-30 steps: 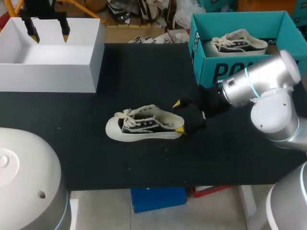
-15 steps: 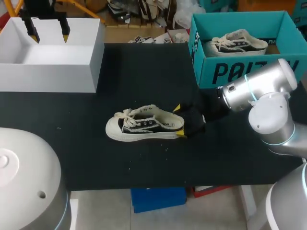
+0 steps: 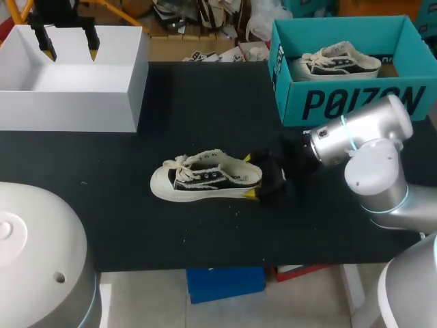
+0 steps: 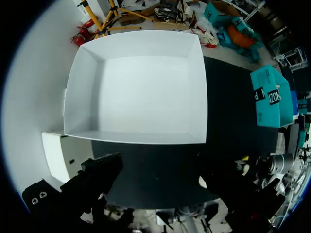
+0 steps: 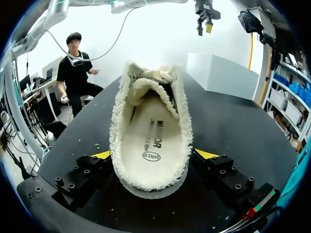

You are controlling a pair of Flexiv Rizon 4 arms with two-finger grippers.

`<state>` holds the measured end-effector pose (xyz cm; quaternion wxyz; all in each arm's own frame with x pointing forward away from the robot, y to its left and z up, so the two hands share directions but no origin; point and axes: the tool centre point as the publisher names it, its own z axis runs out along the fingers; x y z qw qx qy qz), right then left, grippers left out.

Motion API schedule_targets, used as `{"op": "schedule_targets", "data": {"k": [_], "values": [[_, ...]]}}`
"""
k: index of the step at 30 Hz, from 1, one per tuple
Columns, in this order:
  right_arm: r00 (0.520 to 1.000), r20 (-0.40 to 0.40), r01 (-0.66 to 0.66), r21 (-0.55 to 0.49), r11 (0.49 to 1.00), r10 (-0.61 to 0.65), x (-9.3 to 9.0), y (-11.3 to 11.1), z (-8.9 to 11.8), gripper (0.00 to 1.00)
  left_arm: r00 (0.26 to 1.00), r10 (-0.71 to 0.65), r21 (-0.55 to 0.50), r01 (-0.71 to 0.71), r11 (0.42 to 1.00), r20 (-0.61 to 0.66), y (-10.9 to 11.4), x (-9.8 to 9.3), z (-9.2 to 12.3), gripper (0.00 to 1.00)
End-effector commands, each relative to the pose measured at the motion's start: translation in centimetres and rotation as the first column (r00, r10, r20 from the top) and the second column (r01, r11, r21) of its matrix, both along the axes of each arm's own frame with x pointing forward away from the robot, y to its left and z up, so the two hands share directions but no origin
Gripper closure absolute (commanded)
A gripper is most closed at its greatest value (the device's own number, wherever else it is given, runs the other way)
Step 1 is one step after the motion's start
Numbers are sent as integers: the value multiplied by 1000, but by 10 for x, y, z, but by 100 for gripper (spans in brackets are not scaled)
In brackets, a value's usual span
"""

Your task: Take the shoe out of the shoebox, open the shoe tongue, remove and reinsert the insole, then place the shoe into the shoebox

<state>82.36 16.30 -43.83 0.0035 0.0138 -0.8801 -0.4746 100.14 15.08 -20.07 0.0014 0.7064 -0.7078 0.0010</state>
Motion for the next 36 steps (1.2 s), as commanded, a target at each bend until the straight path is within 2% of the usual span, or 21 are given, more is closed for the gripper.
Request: {"op": "schedule_targets", "data": {"k": [1,7,11,15,20,29,36], "values": [[1000,8,8,22,1000,-9,3,7,-5,100,1000,1,2,-1,1000,-1,0,0,0,0],[1000,8,8,22,1000,-9,3,7,-5,100,1000,1,2,-1,1000,-1,0,0,0,0],[1000,8,8,22,1000,-9,3,7,-5,100,998,55,100,-54,993,-3,-13,-8,8,0],[1000,8,8,22,1000,-9,3,7,-5,100,999,40,153,-38,987,-5,-35,-22,15,0],[1000,8,8,22,1000,-9,3,7,-5,100,1000,-10,166,9,986,6,-74,-44,18,0],[1000,8,8,22,1000,-9,3,7,-5,100,999,-37,162,33,986,23,-146,-96,15,0],[1000,8,8,22,1000,-9,3,7,-5,100,999,-43,158,38,987,27,-150,-100,14,0]]}}
